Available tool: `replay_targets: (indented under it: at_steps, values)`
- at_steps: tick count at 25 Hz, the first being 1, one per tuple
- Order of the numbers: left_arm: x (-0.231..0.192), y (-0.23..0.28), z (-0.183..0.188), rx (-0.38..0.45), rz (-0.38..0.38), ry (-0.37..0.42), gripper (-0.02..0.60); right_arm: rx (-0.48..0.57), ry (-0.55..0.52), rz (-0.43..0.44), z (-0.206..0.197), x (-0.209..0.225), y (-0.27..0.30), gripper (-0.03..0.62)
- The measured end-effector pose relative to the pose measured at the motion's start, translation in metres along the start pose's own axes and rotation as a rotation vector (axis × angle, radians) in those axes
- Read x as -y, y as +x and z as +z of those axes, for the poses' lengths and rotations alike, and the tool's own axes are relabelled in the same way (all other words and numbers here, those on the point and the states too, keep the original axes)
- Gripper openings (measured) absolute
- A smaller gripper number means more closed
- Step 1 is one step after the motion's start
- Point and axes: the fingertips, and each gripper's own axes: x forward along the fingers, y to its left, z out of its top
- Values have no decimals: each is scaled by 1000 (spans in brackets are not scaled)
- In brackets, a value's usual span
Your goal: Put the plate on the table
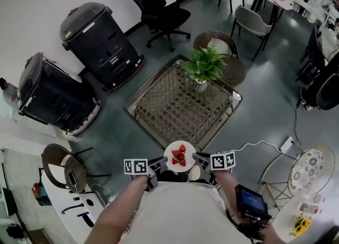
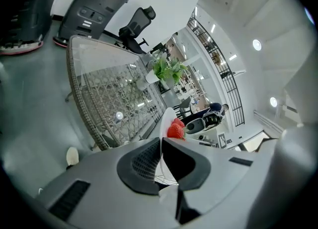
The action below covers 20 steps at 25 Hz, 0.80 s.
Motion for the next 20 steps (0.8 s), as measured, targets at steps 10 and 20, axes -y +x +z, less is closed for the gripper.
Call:
replay_targets:
  at_steps: [10, 20]
  values:
    - [-22, 12, 15, 4, -21, -59, 17, -75, 28, -35, 12, 20, 23, 29]
    - [-69, 18, 53, -16, -3, -92, 17, -164, 59, -79, 38, 38, 73, 29]
